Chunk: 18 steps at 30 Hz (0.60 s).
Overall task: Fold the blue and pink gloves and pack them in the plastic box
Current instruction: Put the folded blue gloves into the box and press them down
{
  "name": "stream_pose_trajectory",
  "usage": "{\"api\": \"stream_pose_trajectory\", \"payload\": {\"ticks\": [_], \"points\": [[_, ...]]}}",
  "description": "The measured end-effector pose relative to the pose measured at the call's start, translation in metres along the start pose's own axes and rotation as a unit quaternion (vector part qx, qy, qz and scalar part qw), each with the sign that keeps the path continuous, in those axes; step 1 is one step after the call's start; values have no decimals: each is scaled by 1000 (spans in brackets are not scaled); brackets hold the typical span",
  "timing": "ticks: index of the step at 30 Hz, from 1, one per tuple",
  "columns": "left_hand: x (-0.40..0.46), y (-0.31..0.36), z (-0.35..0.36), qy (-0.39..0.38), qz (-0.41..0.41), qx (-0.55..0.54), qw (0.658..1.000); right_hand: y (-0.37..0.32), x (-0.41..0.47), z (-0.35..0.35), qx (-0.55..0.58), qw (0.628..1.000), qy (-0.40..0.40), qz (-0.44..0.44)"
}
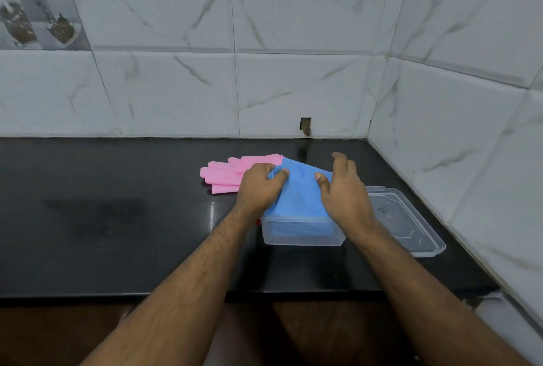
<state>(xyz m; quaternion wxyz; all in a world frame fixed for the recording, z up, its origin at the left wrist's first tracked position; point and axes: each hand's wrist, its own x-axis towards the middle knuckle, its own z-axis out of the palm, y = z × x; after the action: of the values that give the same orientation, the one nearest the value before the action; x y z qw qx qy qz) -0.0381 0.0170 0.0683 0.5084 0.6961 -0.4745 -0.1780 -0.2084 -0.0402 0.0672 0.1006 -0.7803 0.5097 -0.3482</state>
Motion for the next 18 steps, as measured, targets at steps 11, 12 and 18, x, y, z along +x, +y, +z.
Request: {"api": "stream_pose_trajectory", "payload": {"ticks": [11,12,18], "points": [[1,-5,-3,15,-57,-161,985,-10,7,-13,77,988,-116,61],[2,-4,-3,18,-54,-152,987,-9,9,-16,120,986,-102,63],[7,-2,0,11,-38,-54,998,4,20,-26,87,987,-126,47]]}}
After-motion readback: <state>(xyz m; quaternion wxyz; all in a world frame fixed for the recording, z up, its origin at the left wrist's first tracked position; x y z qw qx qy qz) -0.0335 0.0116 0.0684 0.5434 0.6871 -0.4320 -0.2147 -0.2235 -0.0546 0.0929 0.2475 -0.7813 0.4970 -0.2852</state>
